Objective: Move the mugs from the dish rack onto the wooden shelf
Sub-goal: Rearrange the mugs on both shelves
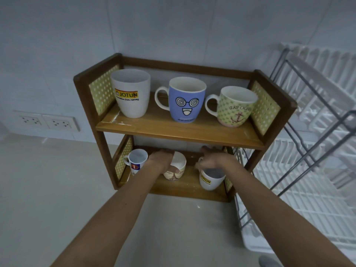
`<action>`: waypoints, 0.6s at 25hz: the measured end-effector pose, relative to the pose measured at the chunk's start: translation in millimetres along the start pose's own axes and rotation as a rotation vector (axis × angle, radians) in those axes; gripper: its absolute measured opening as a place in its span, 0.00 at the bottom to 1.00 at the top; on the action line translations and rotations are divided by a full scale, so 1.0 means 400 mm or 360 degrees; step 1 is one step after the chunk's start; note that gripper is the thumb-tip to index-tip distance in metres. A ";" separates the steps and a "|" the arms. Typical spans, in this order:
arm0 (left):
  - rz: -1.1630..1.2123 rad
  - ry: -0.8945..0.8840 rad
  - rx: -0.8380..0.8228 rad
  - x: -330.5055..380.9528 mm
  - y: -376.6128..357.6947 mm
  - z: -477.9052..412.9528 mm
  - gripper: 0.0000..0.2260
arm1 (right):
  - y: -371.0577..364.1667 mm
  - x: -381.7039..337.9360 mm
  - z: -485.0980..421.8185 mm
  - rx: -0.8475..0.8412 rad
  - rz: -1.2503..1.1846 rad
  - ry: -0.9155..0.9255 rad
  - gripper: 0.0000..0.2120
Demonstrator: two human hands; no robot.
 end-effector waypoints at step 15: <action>0.0104 -0.0021 -0.0022 -0.012 -0.011 -0.020 0.38 | -0.020 0.003 0.001 0.0048 0.0341 0.0246 0.33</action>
Point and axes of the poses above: each hand's wrist, its own z-axis away from the middle knuckle, its own y-axis out of the back of the hand, x = y × z, the point moved 3 cm from there along -z, towards the middle knuckle, and after that the axes turned 11 degrees about -x, right-handed, at the moved point
